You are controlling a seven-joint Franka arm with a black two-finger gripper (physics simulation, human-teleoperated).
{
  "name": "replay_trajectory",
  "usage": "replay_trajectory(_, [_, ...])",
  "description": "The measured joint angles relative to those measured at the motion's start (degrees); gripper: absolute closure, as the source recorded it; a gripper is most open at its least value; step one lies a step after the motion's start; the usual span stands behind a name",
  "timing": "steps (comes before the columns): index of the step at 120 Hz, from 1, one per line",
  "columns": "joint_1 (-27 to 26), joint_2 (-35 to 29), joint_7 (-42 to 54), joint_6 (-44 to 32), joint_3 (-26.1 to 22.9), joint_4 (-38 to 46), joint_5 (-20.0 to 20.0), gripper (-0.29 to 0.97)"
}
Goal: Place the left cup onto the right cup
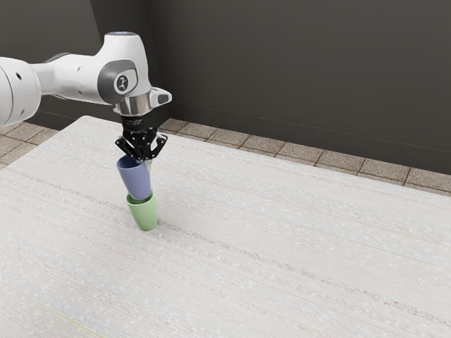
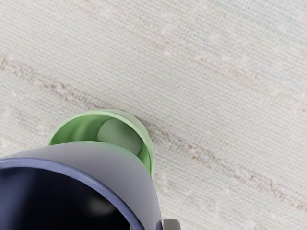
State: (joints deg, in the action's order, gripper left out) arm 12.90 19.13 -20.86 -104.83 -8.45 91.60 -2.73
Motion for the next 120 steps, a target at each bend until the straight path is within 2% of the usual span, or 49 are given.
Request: replay_trajectory(120, [0.6,-0.2,-0.1,0.6,0.4,1.4,1.0,0.79])
